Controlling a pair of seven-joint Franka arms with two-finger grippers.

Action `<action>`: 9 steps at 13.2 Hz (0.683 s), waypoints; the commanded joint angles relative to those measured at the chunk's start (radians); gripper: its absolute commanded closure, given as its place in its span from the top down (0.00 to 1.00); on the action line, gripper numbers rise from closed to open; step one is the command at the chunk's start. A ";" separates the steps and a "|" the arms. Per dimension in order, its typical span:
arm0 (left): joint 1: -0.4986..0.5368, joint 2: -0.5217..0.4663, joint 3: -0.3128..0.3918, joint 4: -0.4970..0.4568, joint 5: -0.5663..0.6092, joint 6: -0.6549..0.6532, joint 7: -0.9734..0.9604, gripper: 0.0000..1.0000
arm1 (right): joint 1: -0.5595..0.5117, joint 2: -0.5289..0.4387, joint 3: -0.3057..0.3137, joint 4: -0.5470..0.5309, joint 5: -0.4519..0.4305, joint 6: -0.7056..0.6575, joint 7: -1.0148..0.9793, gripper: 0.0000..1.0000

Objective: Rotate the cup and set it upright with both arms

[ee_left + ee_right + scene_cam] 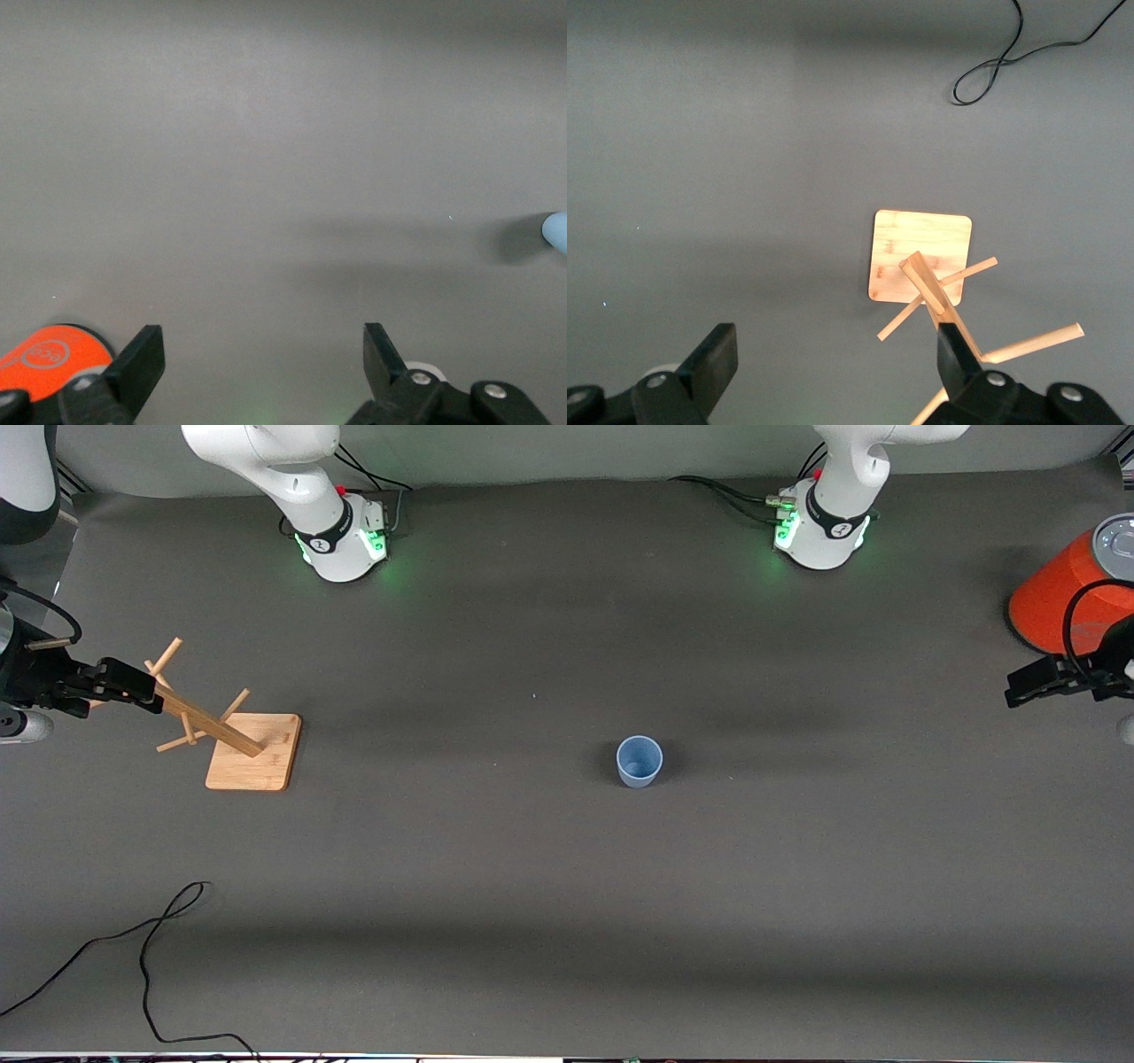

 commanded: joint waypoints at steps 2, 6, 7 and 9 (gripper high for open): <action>0.067 -0.027 -0.042 -0.059 -0.050 0.060 0.023 1.00 | -0.008 -0.019 0.004 -0.014 0.011 0.003 -0.015 1.00; 0.101 -0.023 -0.120 -0.072 -0.044 0.126 0.009 1.00 | -0.008 -0.019 0.004 -0.014 0.011 0.003 -0.015 1.00; 0.091 -0.023 -0.112 -0.072 -0.033 0.130 0.008 1.00 | -0.008 -0.019 0.004 -0.014 0.011 0.003 -0.015 1.00; 0.068 -0.023 -0.109 -0.066 -0.010 0.129 0.002 1.00 | -0.008 -0.019 0.004 -0.014 0.011 0.003 -0.015 1.00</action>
